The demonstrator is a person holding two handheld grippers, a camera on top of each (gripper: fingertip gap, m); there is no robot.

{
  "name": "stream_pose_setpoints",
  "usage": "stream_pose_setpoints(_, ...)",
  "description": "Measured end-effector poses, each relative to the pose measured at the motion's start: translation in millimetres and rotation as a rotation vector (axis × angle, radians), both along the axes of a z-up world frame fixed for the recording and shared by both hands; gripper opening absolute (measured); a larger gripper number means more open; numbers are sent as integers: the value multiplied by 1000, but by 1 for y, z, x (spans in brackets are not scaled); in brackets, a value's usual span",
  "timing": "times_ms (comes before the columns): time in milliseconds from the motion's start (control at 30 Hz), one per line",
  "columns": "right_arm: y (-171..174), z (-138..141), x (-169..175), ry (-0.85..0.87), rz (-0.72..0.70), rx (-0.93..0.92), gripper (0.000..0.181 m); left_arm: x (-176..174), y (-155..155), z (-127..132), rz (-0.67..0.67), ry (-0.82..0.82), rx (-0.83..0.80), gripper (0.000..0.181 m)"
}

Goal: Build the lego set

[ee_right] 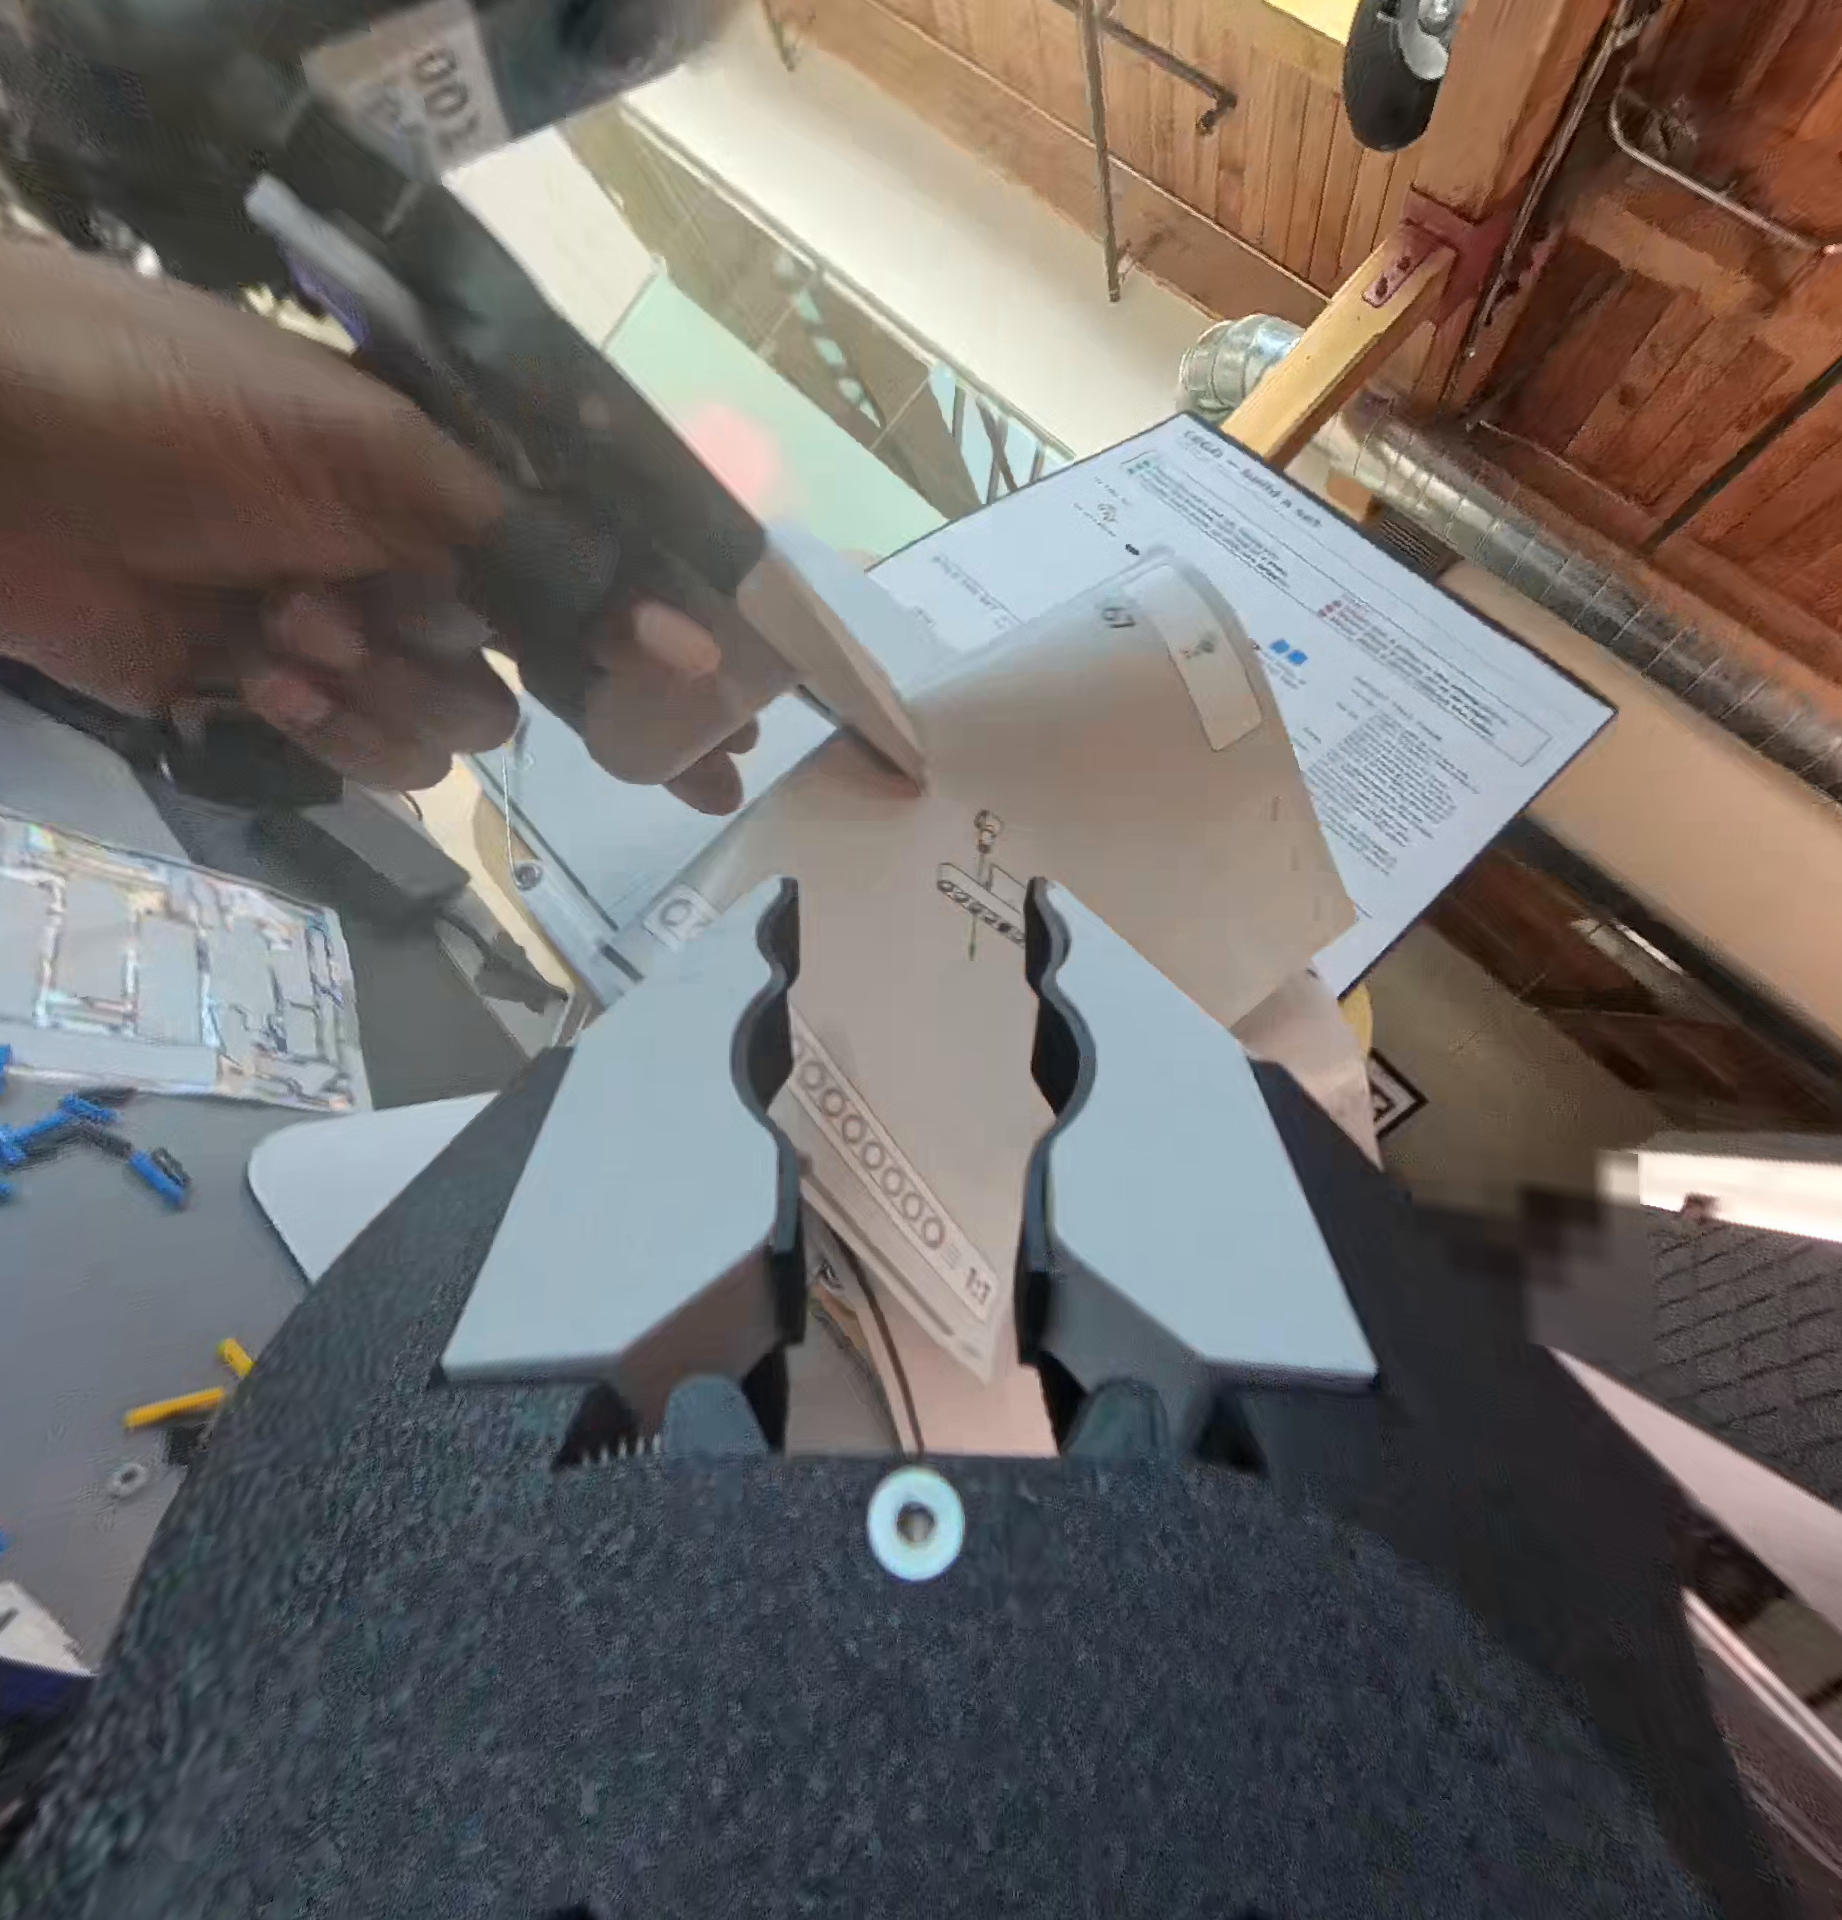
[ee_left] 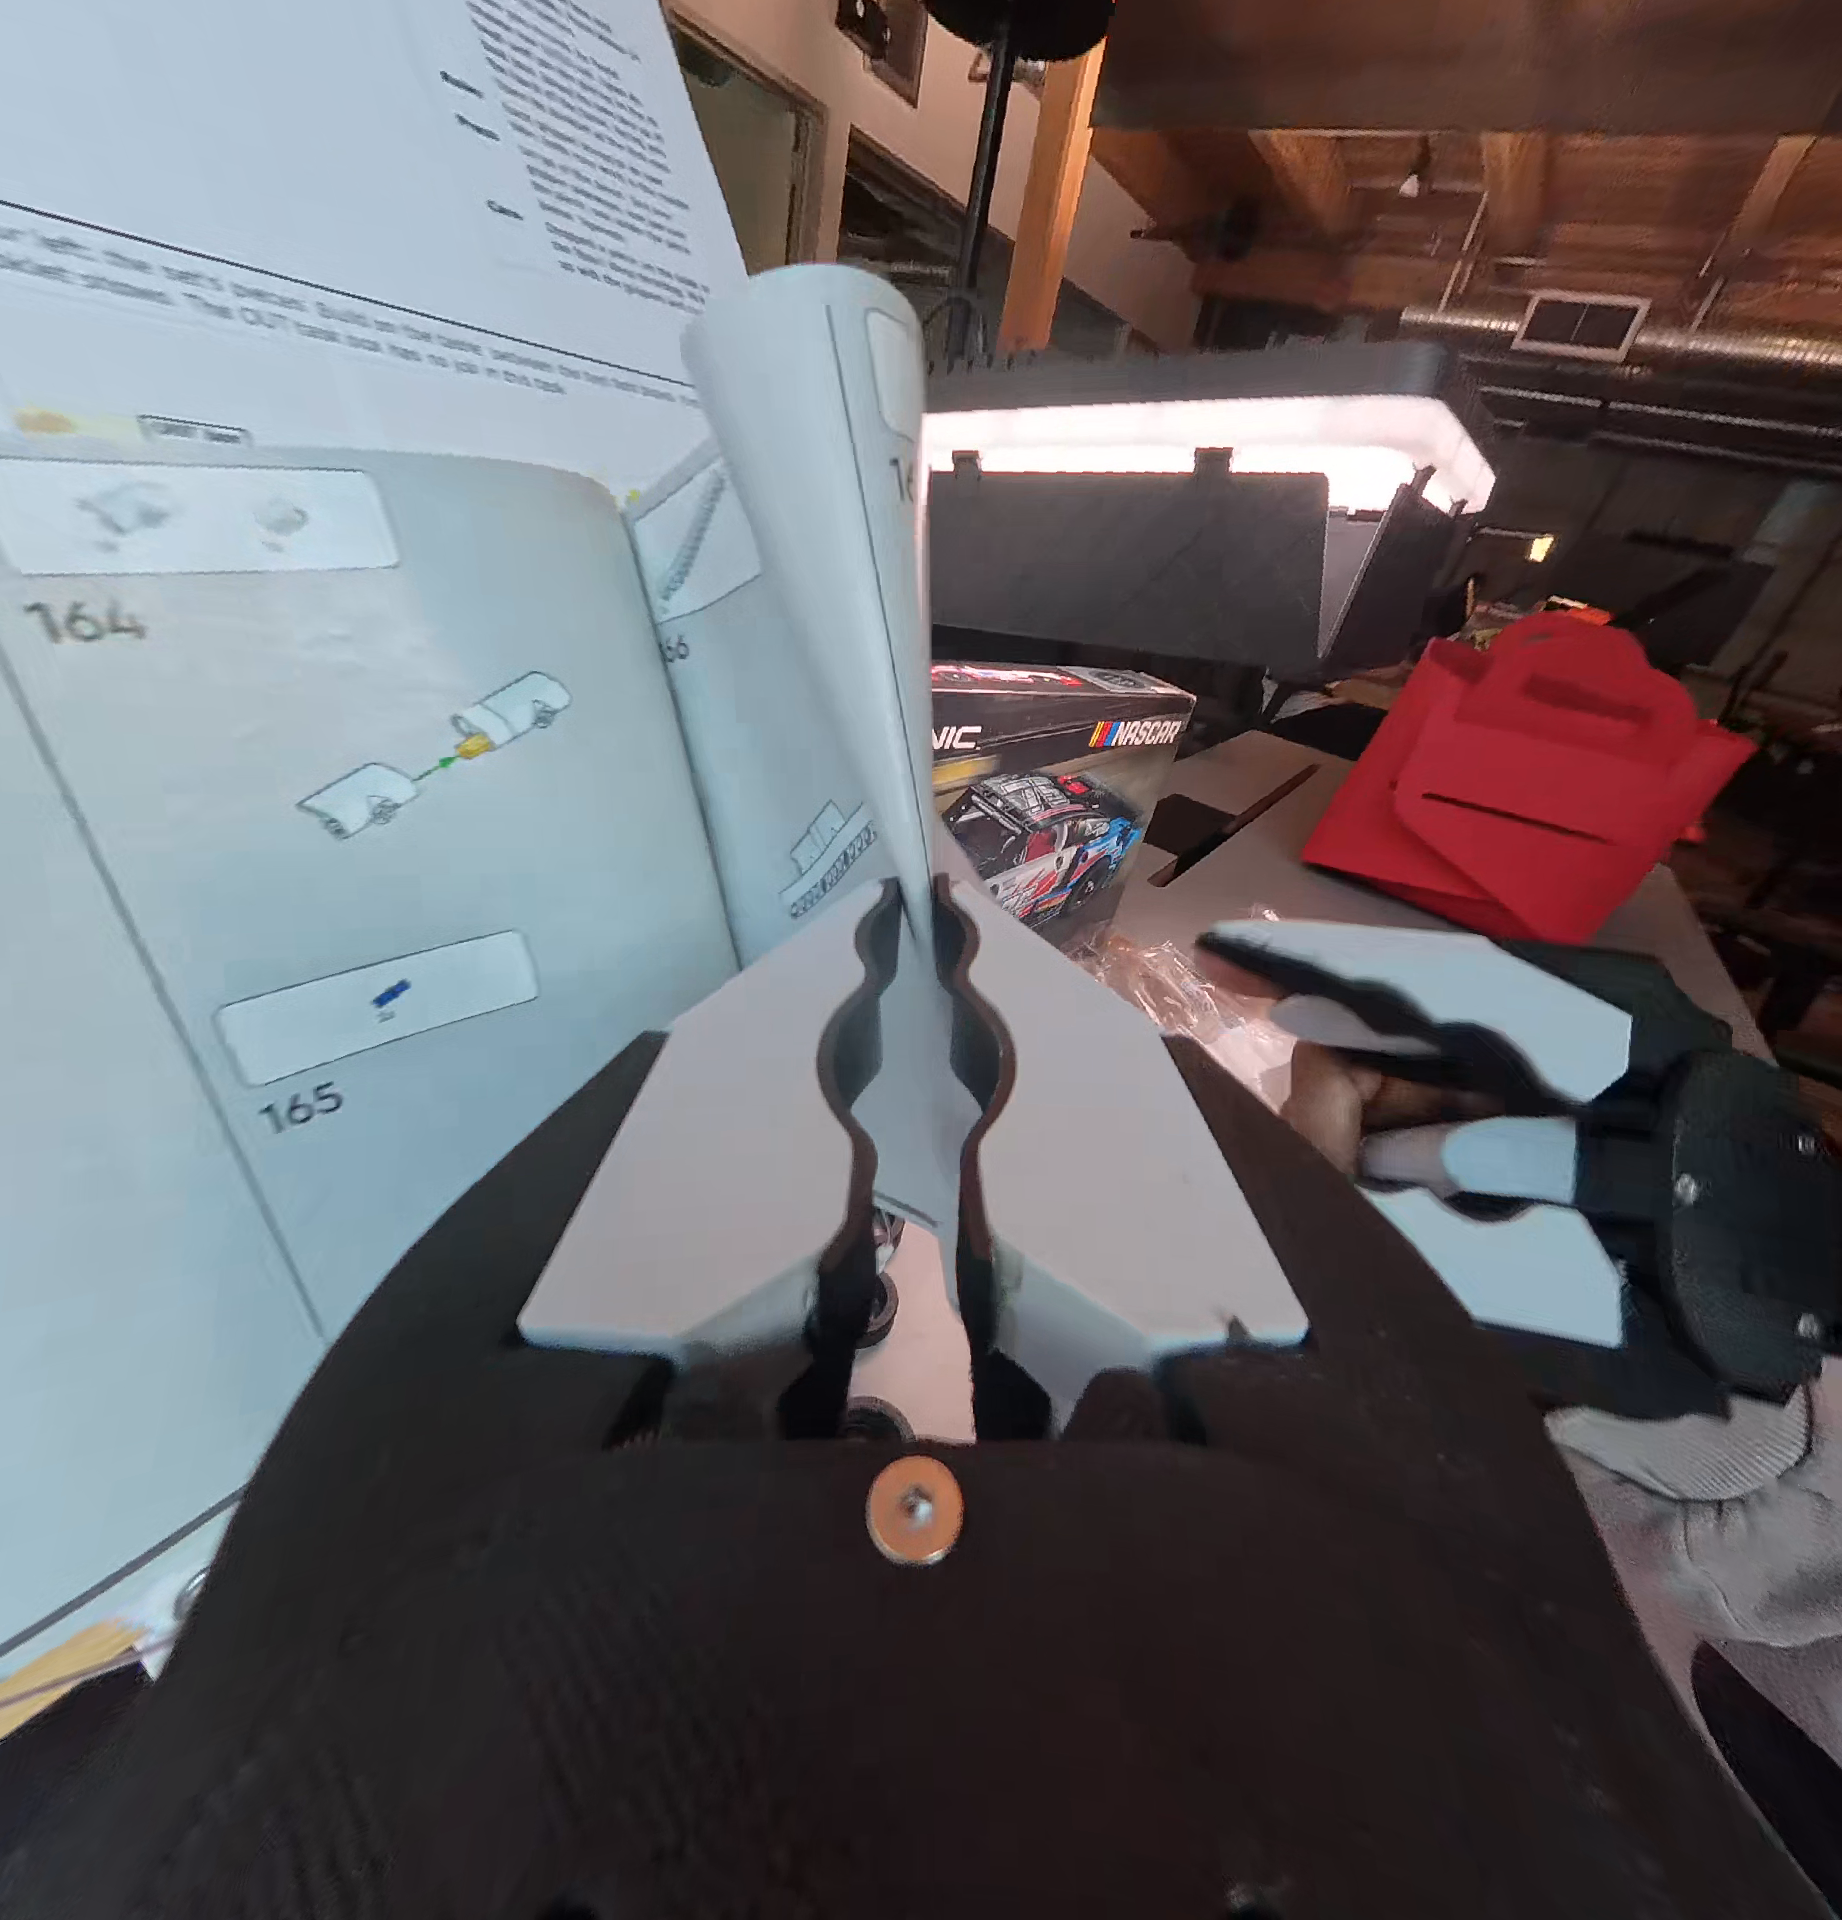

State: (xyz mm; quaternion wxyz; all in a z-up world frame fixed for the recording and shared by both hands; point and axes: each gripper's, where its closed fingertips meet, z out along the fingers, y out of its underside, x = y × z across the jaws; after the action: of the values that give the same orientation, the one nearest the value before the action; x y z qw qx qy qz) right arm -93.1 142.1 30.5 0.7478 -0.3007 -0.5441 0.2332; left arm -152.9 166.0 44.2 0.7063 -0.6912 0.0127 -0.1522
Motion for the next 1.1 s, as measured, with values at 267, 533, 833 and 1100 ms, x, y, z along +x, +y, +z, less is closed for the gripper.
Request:
stream_pose_setpoints(267,41,-40,-5,-204,245,-685,43,-89,-36,-29,30,-186,-16,2)
stream_pose_setpoints(533,-9,-45,-72,-291,291,-576,1,-104,-74,-23,158,-117,2,19)
stream_pose_setpoints(833,-83,-61,-139,-483,506,-591,65,-31,-120,30,153,149,86,18)
stream_pose_setpoints(1100,-60,-70,-123,-443,453,-646,57,-116,-62,-75,424,326,-302,10)
